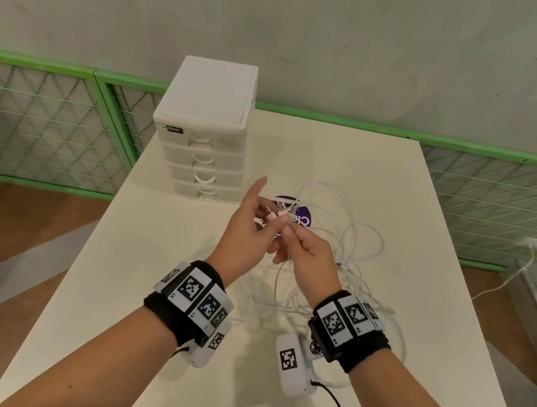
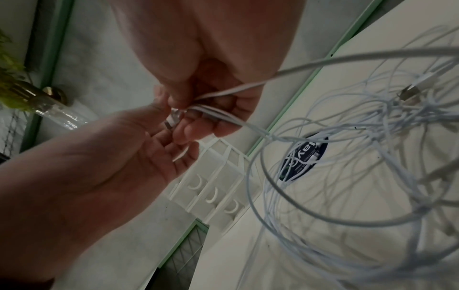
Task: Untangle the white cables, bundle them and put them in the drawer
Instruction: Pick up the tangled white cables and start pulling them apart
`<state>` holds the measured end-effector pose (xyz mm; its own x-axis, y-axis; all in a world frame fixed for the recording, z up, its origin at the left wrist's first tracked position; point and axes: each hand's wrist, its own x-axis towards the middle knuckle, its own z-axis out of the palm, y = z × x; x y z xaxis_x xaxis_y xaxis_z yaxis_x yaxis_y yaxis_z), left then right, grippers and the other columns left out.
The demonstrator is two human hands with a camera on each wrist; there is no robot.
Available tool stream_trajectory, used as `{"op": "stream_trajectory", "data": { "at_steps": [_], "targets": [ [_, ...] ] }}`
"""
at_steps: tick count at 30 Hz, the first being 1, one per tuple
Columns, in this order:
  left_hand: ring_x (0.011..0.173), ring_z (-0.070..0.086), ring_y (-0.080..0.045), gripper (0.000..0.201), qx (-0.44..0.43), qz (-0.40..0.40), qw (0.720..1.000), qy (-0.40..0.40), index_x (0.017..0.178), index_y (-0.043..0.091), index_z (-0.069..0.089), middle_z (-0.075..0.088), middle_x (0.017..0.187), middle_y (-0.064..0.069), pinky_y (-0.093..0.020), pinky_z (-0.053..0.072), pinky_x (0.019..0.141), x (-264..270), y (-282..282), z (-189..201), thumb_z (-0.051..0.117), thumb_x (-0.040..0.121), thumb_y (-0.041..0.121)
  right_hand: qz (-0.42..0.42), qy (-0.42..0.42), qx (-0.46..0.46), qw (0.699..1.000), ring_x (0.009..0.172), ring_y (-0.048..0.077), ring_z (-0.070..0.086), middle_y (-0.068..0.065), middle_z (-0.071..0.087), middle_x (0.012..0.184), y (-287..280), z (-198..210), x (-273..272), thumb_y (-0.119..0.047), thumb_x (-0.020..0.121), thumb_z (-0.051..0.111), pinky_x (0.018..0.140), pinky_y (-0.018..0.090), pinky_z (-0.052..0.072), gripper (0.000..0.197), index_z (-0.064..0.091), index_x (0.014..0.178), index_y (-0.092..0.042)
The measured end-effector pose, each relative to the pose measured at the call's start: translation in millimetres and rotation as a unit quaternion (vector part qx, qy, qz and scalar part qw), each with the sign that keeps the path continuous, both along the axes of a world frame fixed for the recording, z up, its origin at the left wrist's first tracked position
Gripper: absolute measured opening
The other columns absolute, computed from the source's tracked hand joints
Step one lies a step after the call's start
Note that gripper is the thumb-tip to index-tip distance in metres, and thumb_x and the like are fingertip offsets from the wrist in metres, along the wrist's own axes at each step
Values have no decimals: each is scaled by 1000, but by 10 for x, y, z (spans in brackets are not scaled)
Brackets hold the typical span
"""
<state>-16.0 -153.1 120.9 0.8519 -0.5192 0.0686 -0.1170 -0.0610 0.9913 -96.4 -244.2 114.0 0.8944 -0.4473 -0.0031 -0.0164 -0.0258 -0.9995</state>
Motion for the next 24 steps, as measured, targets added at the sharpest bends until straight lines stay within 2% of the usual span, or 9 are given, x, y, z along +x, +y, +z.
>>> {"op": "stream_trajectory", "data": {
  "at_steps": [2,4,5,8,11,14,17,21,24],
  "targets": [
    [88,55,7,72,21,-28,999,41,150,17,16,51,101,9,-10,48,66,-21,-40,7,59,93,17,-22,6,1,1000,49,8,50,-7,61,59,-18,-4,7,-6,96,45,54,15,43,22,66,99,-11],
    [93,60,-4,74,60,-59,993,78,149,18,15,55,110,6,-13,48,71,-24,-79,-5,60,92,29,-35,13,-15,999,47,8,50,-10,59,54,-25,-19,25,-1,93,44,54,19,43,25,59,91,-21],
    [84,63,-8,71,68,-61,991,102,146,16,21,61,108,1,-16,48,69,-12,-94,-26,62,90,33,-30,16,-24,999,47,8,50,-12,58,52,-12,-20,32,0,92,44,53,20,43,27,56,90,-25],
    [53,57,-16,61,53,-73,982,165,113,-6,53,65,78,-13,-22,45,56,57,-110,-89,67,84,46,-7,22,-57,998,47,8,50,-12,56,50,32,-28,52,2,91,44,52,19,41,29,52,86,-25],
    [52,55,-15,54,92,-128,977,147,74,0,64,60,63,-17,-19,44,60,84,-54,-55,56,90,51,11,12,-60,998,51,9,47,-3,55,61,33,-63,67,2,91,43,53,21,39,20,49,85,-16],
    [66,63,-20,47,82,-106,982,133,82,-3,67,67,76,-25,-24,52,68,78,-51,-33,53,95,39,33,18,-54,998,55,9,44,0,51,66,-3,-97,68,-1,93,45,56,20,38,20,54,91,-18],
    [60,59,-23,37,54,-73,990,109,85,-4,63,64,77,-29,-25,50,54,60,-95,-59,53,97,29,48,31,-55,997,58,4,52,-6,57,70,-42,-73,71,-4,93,49,60,17,43,22,57,101,-22],
    [75,67,-21,25,30,3,992,126,87,6,62,71,80,-11,-29,53,73,164,-96,-114,53,97,27,69,79,-108,989,83,6,65,-4,70,90,-314,-89,73,-16,87,63,81,27,49,14,62,76,-25],
    [54,64,-20,24,10,11,989,148,86,5,55,59,51,-2,-33,51,69,231,-49,-140,48,99,24,39,136,-165,976,76,9,62,-5,69,80,-725,1,27,-20,85,65,80,26,48,8,68,79,-23]
  ]
}}
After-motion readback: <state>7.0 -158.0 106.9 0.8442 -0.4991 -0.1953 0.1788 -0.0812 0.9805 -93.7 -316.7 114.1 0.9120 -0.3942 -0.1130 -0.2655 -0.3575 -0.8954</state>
